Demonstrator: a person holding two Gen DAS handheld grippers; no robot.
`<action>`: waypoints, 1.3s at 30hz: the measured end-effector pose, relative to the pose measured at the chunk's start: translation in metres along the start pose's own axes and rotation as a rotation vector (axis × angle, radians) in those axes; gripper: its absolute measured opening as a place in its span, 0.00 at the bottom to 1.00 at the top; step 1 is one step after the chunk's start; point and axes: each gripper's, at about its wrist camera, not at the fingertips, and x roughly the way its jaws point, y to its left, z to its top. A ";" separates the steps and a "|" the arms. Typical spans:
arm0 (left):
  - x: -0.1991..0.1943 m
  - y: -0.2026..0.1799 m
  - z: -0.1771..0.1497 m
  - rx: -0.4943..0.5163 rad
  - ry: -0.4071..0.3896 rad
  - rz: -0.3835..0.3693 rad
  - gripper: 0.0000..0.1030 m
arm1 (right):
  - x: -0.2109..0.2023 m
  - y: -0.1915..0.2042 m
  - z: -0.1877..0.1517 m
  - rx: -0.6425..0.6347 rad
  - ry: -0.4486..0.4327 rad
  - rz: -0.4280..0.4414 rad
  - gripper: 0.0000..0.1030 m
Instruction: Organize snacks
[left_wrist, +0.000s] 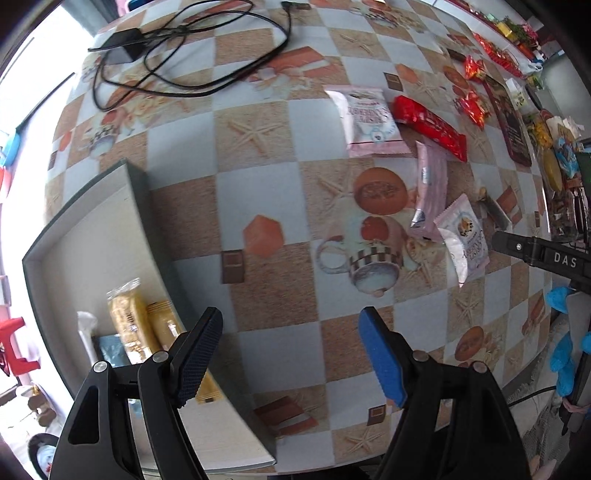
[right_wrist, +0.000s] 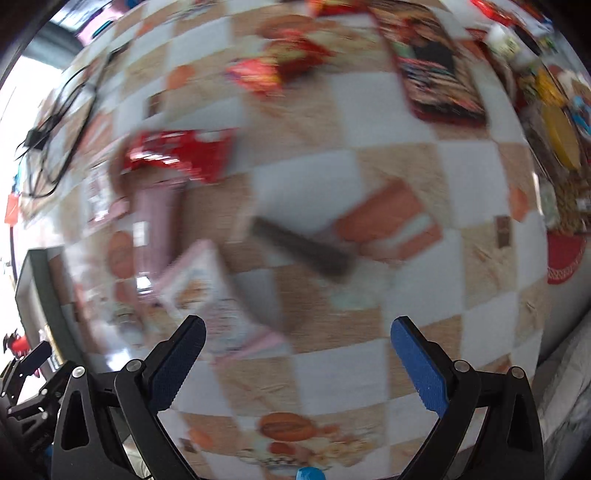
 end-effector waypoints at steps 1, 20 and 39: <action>0.002 -0.006 0.002 0.008 0.002 0.004 0.77 | 0.001 -0.010 0.000 0.015 -0.006 -0.013 0.98; 0.032 -0.045 0.023 -0.001 0.052 0.115 0.77 | 0.013 -0.057 0.023 -0.031 -0.551 -0.072 1.00; 0.053 -0.104 0.020 -0.146 0.077 0.161 0.77 | 0.019 -0.012 0.014 0.031 -0.706 -0.094 1.00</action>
